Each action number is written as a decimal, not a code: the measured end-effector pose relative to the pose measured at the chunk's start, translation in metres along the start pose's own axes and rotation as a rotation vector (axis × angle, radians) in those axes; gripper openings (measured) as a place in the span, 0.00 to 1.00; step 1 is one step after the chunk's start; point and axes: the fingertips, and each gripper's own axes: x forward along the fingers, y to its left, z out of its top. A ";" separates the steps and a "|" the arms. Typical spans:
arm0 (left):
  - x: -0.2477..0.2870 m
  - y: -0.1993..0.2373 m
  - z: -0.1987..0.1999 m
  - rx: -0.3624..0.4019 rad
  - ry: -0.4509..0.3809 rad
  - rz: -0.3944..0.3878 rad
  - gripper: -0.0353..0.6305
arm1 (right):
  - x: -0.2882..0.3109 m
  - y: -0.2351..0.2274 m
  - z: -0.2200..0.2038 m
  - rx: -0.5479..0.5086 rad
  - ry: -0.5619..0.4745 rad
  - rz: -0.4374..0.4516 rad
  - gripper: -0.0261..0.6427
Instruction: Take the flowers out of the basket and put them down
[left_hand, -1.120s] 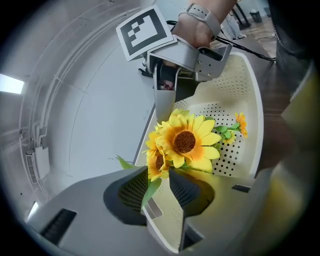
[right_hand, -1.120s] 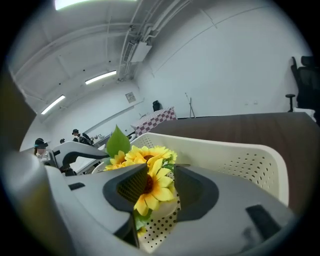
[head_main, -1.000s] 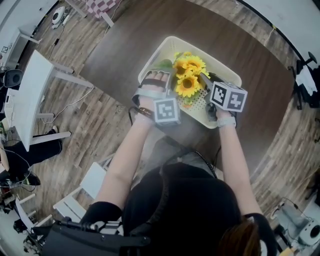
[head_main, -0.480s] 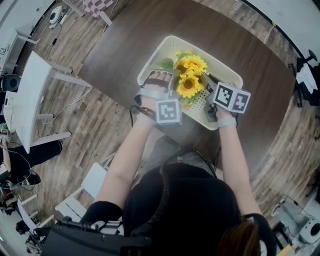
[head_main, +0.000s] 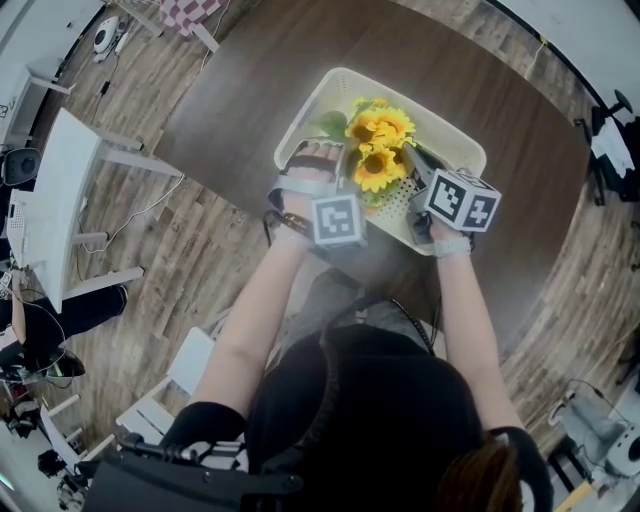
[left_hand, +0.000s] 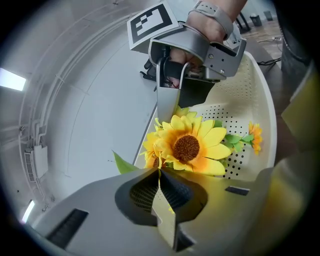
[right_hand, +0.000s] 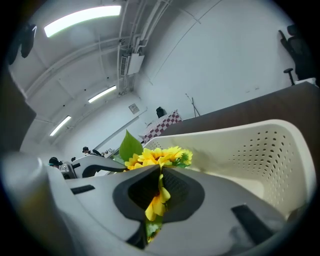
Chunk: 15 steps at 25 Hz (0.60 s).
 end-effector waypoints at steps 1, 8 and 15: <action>-0.001 0.000 0.000 0.000 -0.002 -0.001 0.08 | -0.001 0.001 0.000 -0.001 -0.006 0.001 0.04; -0.007 0.005 0.004 0.005 -0.034 0.018 0.08 | -0.010 0.008 0.006 -0.003 -0.055 -0.006 0.04; -0.016 0.017 0.009 0.025 -0.086 0.041 0.08 | -0.022 0.020 0.016 -0.006 -0.123 -0.035 0.04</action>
